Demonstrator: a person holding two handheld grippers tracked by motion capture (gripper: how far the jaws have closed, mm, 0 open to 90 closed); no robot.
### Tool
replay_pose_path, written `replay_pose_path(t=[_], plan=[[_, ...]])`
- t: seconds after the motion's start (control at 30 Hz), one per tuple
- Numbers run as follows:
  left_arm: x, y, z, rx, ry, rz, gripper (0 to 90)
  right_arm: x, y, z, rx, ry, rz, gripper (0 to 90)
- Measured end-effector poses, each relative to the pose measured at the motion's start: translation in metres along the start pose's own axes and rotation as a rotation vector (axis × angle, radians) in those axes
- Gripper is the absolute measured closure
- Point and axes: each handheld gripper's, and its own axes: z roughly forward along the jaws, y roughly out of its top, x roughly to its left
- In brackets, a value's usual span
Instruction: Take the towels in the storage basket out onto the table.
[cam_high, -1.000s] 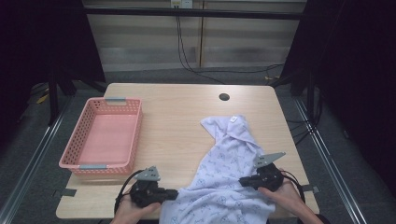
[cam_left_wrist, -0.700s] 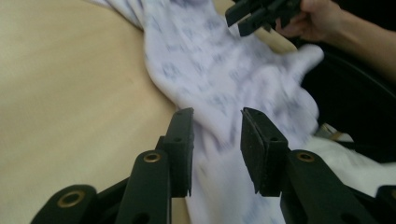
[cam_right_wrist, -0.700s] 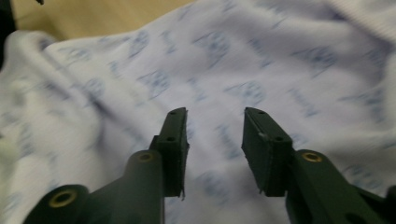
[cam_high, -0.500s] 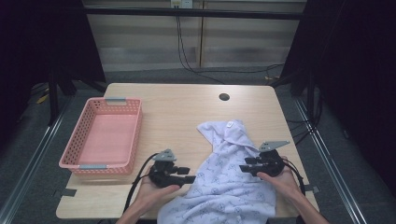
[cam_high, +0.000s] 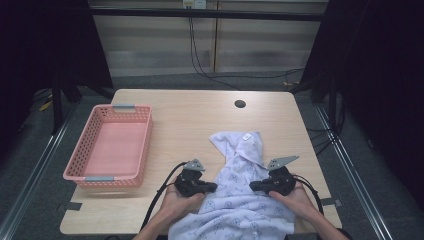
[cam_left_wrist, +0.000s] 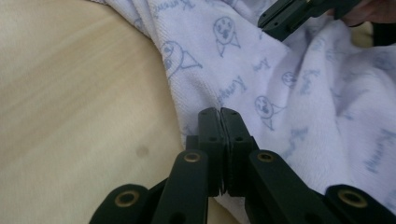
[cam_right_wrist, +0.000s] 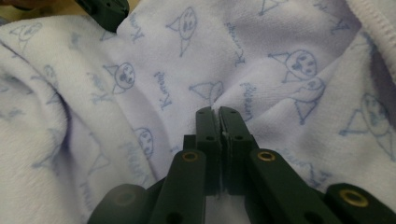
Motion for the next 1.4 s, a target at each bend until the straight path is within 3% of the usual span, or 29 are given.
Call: replay_pose_path(t=[0.1,0.23,0.3,0.37,0.4,0.43,0.5,0.53,0.57,0.6,0.67,0.73,0.8,0.87,0.93,1.03,1.1,1.17,1.27,1.33,1.4], plan=[[-0.01,-0.011,-0.019,-0.003,-0.035,0.003,88.7,0.011,0.0,0.0,0.0,0.039,-0.024,86.9],[-0.035,-0.033,-0.055,-0.066,-0.098,-0.005,88.6,0.031,-0.002,-0.007,-0.029,0.111,-0.03,85.0],[-0.046,-0.043,-0.065,-0.069,-0.119,-0.009,88.2,0.043,-0.004,-0.01,-0.04,0.147,-0.033,83.8],[-0.052,-0.051,-0.069,-0.08,-0.153,-0.01,83.0,0.054,-0.007,-0.01,-0.031,0.166,-0.052,73.5],[-0.052,-0.052,-0.07,-0.088,-0.15,-0.02,76.9,0.057,-0.006,-0.009,-0.022,0.168,-0.066,69.0],[-0.052,-0.051,-0.07,-0.098,-0.117,-0.033,68.9,0.058,-0.005,-0.009,-0.026,0.164,-0.069,65.3],[-0.048,-0.045,-0.07,-0.096,0.032,-0.017,52.9,0.056,0.002,-0.009,-0.047,0.157,-0.066,60.3],[-0.044,-0.041,-0.069,-0.112,0.034,-0.018,51.4,0.053,0.007,-0.009,-0.065,0.146,-0.064,59.0],[-0.038,-0.037,-0.068,-0.142,-0.004,-0.04,54.1,0.05,0.013,-0.008,-0.085,0.137,-0.056,59.2],[-0.033,-0.033,-0.065,-0.16,-0.003,-0.042,57.5,0.047,0.02,-0.007,-0.103,0.131,-0.055,60.1],[-0.025,-0.023,-0.055,-0.135,0.0,-0.011,66.8,0.042,0.035,-0.002,-0.126,0.108,-0.07,63.6],[-0.017,-0.015,-0.042,-0.118,-0.005,-0.025,69.8,0.034,0.051,0.009,-0.139,0.119,-0.073,65.1],[-0.013,-0.012,-0.029,-0.084,-0.012,-0.007,71.2,0.028,0.065,0.023,-0.123,0.124,-0.084,66.1],[-0.012,-0.013,-0.019,-0.055,-0.03,-0.027,71.0,0.024,0.073,0.04,-0.085,0.08,-0.106,63.0],[-0.017,-0.016,-0.012,-0.004,-0.022,-0.004,71.1,0.02,0.074,0.052,-0.055,0.052,-0.111,56.2],[-0.022,-0.023,-0.008,-0.005,-0.024,-0.014,71.1,0.018,0.067,0.065,-0.015,0.038,-0.093,44.6],[-0.024,-0.024,-0.009,0.008,-0.03,0.003,71.1,0.023,0.061,0.066,-0.029,0.002,-0.112,47.3],[-0.026,-0.026,-0.012,0.02,-0.042,0.011,71.0,0.026,0.06,0.064,-0.011,-0.039,-0.125,66.1],[-0.031,-0.033,-0.017,0.029,-0.06,0.015,70.5,0.022,0.054,0.055,-0.001,-0.037,-0.104,88.1],[-0.033,-0.036,-0.021,0.025,-0.049,0.005,70.0,0.019,0.049,0.046,0.008,-0.012,-0.091,90.0],[-0.032,-0.037,-0.027,0.007,-0.022,0.006,69.0,0.017,0.045,0.035,0.003,-0.01,-0.112,90.0]])
